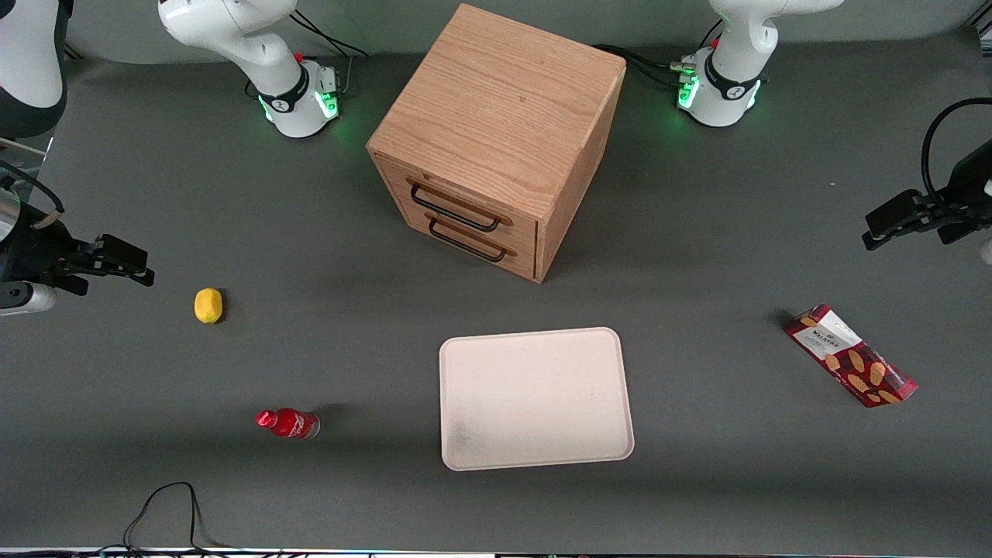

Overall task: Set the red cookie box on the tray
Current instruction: 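Move the left gripper, open, toward the red shortbread box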

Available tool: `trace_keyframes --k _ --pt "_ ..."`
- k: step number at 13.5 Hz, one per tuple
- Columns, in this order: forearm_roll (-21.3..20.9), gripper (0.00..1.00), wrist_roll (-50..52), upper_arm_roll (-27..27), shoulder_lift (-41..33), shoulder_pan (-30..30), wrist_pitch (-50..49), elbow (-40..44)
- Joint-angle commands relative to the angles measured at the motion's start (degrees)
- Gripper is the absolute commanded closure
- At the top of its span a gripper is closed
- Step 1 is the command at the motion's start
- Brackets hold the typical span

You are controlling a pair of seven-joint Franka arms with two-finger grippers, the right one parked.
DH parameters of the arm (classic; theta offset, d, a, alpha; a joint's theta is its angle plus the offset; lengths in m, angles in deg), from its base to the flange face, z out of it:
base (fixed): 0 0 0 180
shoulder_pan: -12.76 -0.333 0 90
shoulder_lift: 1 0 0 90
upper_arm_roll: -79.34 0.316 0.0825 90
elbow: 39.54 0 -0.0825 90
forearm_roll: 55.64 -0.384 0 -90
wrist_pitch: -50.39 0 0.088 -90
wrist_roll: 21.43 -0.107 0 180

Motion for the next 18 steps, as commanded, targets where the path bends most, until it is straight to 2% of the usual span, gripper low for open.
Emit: trace_keyframes --k 1,9,18 --pt "0.7 0.00 0.9 0.0 -1.8 -0.2 -1.2 -1.9" --pt "0.7 0.00 1.7 0.2 -0.9 -0.6 -0.5 -1.8" --pt "0.8 0.00 9.5 0.2 1.9 -12.1 3.6 -1.7"
